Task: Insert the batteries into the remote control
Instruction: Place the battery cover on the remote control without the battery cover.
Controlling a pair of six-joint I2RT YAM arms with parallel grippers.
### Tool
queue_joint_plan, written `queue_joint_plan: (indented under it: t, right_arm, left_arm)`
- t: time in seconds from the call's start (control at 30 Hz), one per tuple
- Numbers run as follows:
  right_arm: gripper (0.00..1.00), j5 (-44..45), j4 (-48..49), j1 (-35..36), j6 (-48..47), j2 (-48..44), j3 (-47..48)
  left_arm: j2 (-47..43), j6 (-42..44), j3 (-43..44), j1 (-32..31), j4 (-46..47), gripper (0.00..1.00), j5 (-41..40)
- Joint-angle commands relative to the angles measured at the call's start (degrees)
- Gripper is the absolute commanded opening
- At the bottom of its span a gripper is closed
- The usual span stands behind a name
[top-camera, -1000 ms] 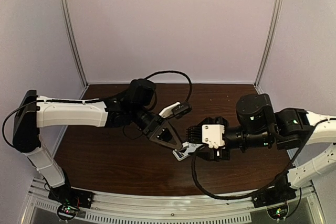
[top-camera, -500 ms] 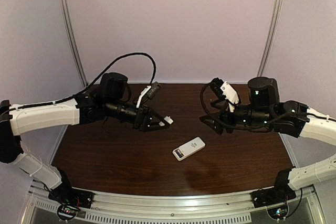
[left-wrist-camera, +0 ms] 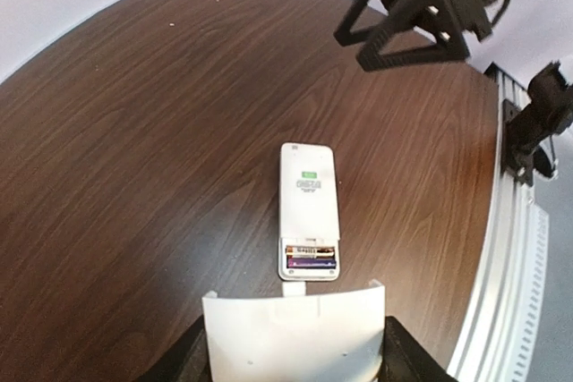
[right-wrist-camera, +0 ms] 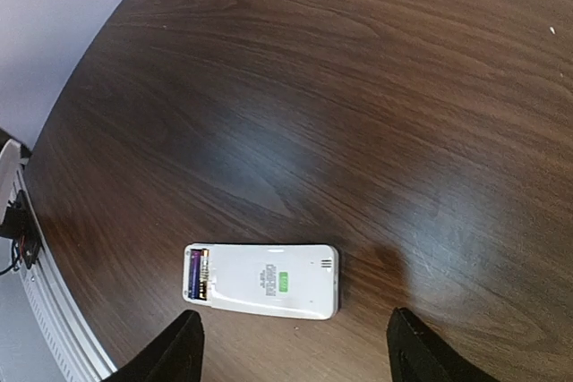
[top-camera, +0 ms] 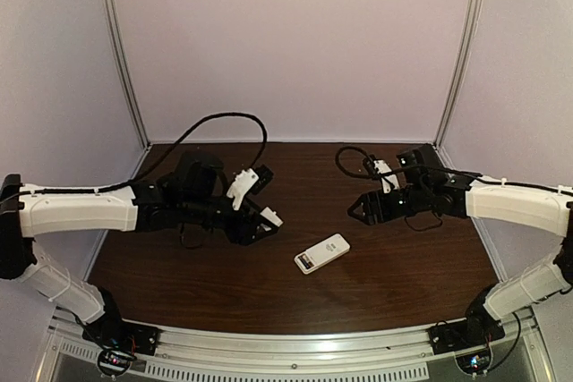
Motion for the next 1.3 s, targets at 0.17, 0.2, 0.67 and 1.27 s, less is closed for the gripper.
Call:
queue_joint_plan:
  t: [0.17, 0.2, 0.67, 1.27]
  right_arm:
    - [0.67, -7.59, 4.23, -5.39, 4.55, 7.66, -1.74]
    - [0.66, -8.23, 4.70, -5.41, 4.76, 8.76, -1.57]
    - [0.62, -10.05, 8.83, -5.31, 5.40, 17.68, -0.33]
    - [0.58, -12.16, 10.94, -5.32, 6.90, 18.20, -1.58]
  left_arm:
    - [10.04, 13.62, 3.74, -7.94, 0.54, 0.46, -15.31]
    - [11.31, 14.09, 4.22, -8.51, 0.77, 0.46, -15.93]
    - [26.22, 12.42, 12.45, -10.21, 1.65, 0.49, -9.45]
    - [34.67, 9.80, 19.81, -9.71, -7.34, 0.53, -6.83]
